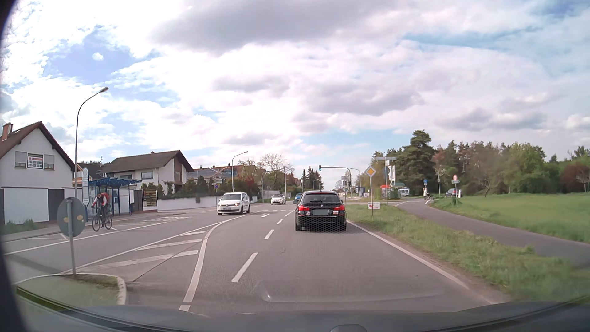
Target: Follow the waypoints while adhering to traffic rules and regulations
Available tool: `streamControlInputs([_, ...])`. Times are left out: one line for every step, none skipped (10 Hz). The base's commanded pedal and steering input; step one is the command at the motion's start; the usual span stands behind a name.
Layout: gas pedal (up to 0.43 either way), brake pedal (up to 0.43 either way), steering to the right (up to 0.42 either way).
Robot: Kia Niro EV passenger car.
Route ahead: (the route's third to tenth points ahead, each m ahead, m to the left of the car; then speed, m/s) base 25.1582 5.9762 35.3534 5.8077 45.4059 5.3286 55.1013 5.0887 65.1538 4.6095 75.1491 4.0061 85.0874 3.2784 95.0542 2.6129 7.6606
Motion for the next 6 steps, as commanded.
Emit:
streamControlInputs([0.28,0.0,-0.044])
streamControlInputs([0.24,0.0,-0.036])
streamControlInputs([0.228,0.0,-0.03])
streamControlInputs([0.22,0.0,-0.026])
streamControlInputs([0.209,0.0,-0.021])
streamControlInputs([0.197,0.0,-0.012])
